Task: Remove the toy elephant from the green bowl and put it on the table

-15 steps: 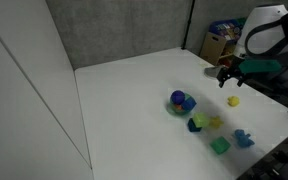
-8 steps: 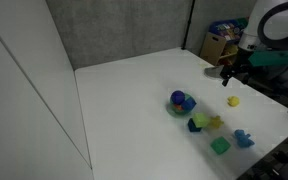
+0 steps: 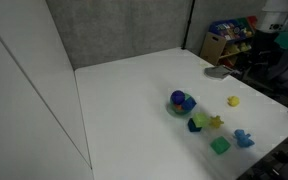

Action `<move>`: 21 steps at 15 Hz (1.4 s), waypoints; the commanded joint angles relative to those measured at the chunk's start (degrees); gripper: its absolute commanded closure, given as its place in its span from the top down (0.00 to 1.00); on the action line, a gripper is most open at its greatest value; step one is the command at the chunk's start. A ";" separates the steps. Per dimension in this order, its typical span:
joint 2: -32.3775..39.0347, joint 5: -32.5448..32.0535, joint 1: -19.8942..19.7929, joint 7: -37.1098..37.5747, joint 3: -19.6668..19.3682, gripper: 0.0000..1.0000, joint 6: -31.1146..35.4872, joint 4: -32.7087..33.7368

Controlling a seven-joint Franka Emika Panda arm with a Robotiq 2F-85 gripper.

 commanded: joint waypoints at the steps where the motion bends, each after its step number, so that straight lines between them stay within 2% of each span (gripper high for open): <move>1: -6.59 -1.72 -1.26 -5.89 1.39 1.00 -3.91 -1.50; 6: -11.82 -1.00 -1.11 -16.23 0.99 1.00 -1.36 -4.19; 10: -14.93 -0.77 -1.33 -20.55 0.63 1.00 -2.13 -5.08; 14: -17.25 0.39 -1.47 -23.30 -0.10 1.00 -2.18 -5.96; 21: -19.68 3.70 -2.14 -22.00 -0.67 1.00 -2.61 -7.32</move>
